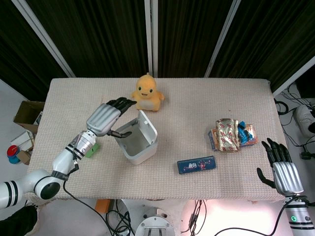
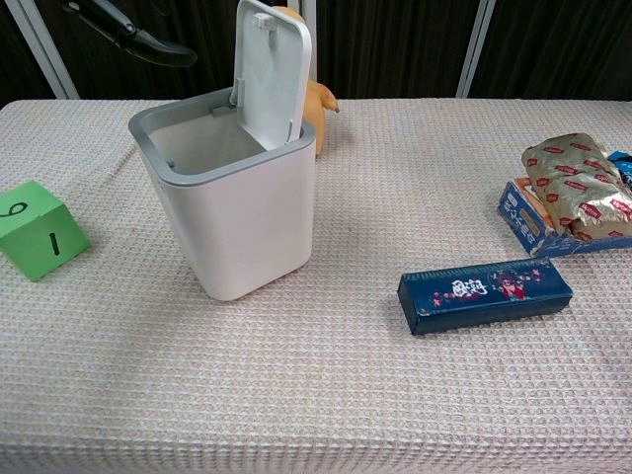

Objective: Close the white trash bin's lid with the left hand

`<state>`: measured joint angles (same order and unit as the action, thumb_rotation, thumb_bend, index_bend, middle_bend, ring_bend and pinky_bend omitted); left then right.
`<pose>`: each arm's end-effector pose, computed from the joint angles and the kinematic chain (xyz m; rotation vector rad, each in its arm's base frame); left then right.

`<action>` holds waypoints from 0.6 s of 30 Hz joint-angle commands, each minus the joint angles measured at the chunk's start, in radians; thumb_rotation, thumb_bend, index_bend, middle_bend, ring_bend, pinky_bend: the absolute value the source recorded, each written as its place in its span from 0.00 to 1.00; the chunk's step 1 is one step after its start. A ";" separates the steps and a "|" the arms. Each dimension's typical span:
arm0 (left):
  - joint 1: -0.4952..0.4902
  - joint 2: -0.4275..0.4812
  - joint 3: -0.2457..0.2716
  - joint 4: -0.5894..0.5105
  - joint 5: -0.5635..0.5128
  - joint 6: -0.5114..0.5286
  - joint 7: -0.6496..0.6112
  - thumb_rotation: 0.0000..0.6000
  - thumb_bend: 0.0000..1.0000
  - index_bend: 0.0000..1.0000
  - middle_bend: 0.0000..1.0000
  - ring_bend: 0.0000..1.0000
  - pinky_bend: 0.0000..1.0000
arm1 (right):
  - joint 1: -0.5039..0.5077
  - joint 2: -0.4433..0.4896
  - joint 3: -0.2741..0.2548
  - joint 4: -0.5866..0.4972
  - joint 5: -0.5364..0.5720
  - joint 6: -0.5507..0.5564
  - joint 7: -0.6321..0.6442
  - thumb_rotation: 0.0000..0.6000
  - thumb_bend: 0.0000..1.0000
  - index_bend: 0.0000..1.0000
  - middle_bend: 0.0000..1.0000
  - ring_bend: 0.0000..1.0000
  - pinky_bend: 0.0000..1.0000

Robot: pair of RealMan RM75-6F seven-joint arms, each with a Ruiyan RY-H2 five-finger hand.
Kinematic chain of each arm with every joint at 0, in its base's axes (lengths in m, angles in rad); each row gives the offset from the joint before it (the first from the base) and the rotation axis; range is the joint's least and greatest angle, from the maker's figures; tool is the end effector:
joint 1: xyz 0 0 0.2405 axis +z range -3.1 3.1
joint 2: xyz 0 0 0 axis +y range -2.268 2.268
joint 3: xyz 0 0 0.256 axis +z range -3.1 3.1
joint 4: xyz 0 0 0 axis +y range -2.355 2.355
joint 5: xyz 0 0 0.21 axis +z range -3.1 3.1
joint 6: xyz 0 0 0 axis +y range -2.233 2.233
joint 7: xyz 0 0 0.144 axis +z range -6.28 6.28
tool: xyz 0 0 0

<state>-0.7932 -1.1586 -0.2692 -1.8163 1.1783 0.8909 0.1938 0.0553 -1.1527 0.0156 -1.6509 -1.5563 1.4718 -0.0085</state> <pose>-0.0901 0.3481 0.0890 -1.9467 -0.8846 -1.1115 -0.3008 -0.1636 0.1357 1.4252 -0.9839 0.9333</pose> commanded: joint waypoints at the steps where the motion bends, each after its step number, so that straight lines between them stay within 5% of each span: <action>1: -0.002 -0.002 0.004 0.003 0.001 0.003 -0.003 0.66 0.22 0.10 0.14 0.10 0.24 | 0.002 0.005 -0.004 -0.005 0.000 -0.007 0.007 1.00 0.32 0.00 0.00 0.00 0.00; 18: -0.012 -0.011 0.023 -0.013 0.059 0.060 0.006 0.64 0.23 0.09 0.15 0.10 0.24 | -0.003 0.008 -0.010 -0.010 -0.017 0.007 0.009 1.00 0.32 0.00 0.00 0.00 0.00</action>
<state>-0.8049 -1.1639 -0.2472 -1.8256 1.2156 0.9341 0.1949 0.0521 -1.1441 0.0059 -1.6609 -1.5724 1.4791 0.0010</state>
